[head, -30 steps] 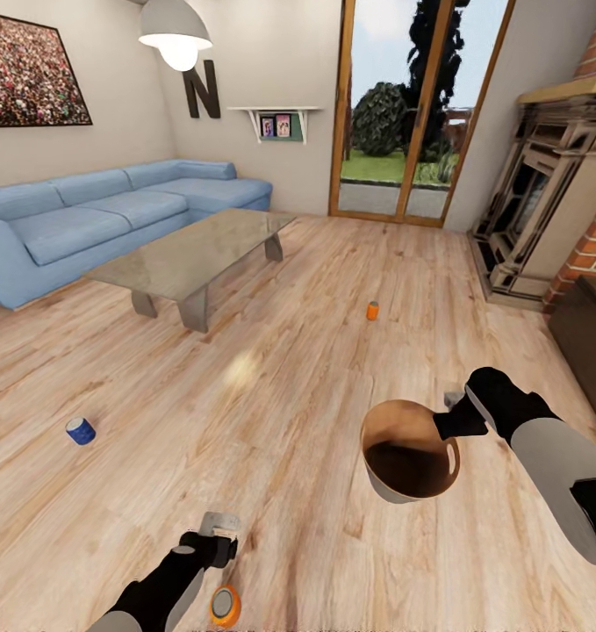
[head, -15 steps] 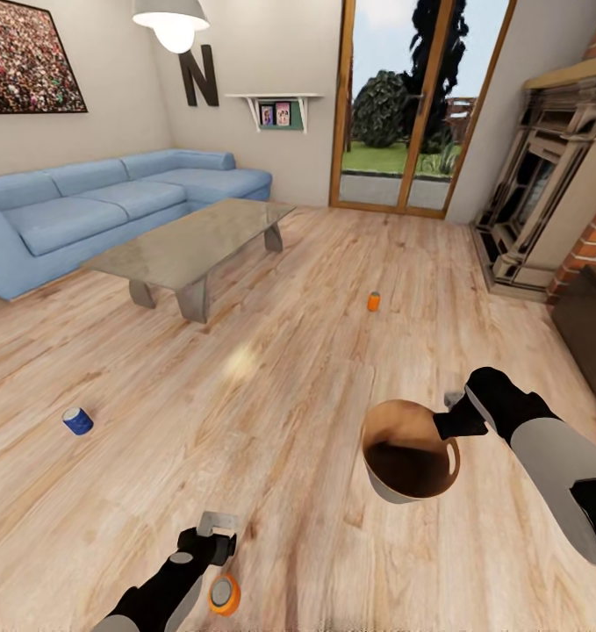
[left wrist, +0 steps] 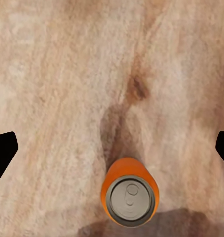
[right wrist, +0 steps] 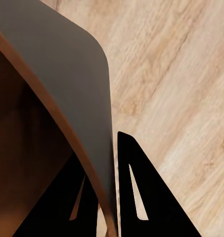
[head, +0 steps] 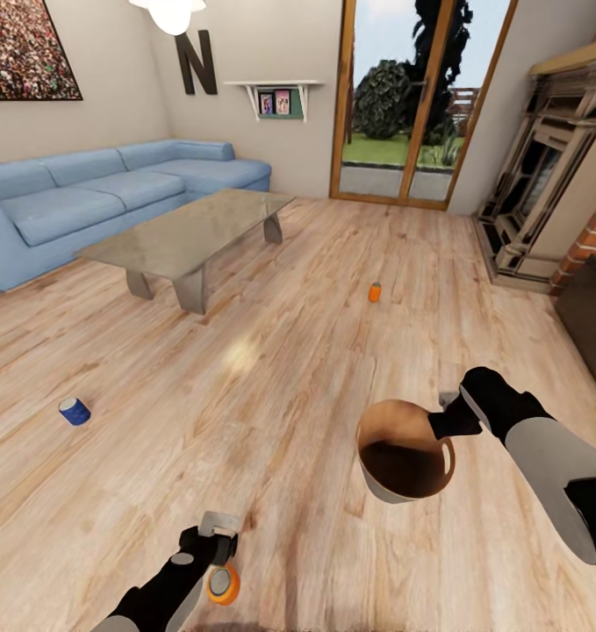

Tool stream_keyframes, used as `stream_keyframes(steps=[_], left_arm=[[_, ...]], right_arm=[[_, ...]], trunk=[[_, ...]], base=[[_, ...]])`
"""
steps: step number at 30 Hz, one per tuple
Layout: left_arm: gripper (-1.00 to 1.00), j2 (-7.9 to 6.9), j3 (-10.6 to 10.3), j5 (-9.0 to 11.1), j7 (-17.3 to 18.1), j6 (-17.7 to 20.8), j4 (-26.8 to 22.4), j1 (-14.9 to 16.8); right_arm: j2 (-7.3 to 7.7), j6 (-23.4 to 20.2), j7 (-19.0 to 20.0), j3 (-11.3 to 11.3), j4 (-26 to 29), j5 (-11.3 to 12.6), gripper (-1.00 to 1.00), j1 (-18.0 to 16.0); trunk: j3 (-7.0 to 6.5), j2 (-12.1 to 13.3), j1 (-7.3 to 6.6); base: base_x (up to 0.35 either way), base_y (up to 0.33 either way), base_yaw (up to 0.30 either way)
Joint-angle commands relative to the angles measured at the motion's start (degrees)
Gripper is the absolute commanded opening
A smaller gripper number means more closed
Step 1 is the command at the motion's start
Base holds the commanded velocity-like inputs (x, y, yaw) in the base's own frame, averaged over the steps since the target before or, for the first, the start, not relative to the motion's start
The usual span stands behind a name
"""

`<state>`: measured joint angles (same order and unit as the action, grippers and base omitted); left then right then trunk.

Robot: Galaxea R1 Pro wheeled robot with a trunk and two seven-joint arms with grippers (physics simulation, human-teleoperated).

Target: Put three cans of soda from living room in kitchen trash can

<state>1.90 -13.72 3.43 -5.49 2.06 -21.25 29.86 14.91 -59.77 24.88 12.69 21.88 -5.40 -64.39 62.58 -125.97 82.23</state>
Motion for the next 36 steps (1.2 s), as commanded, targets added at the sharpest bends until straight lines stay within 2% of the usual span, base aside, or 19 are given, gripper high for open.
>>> stream_keyframes(steps=[1,9,20,36], left_arm=[[1.0,0.02,-0.32,-0.02,-0.01,-0.01,0.02,-0.05],[1.0,0.11,-2.25,0.06,-0.04,-0.22,0.07,-0.37],[1.0,0.12,-3.03,0.07,-0.04,-3.16,0.07,-0.46],[1.0,0.06,-3.32,0.0,-0.04,-3.55,0.07,-0.44]], right_arm=[[-0.02,-0.23,0.12,-0.2,0.01,1.42,-1.0,-0.04],[-0.2,-0.23,0.09,-0.15,-0.07,1.44,-1.0,-0.04],[-0.39,-0.23,0.08,-0.12,-0.02,1.45,-1.0,-0.04],[-0.4,-0.23,0.08,-0.12,-0.01,1.46,-1.0,-0.04]], trunk=[[0.25,-0.42,0.22],[2.22,-3.63,1.97],[2.97,-3.63,1.97],[7.08,-10.05,5.49]], base=[[0.0,0.0,0.0],[0.0,0.0,0.0],[0.0,0.0,0.0],[0.0,0.0,0.0]])
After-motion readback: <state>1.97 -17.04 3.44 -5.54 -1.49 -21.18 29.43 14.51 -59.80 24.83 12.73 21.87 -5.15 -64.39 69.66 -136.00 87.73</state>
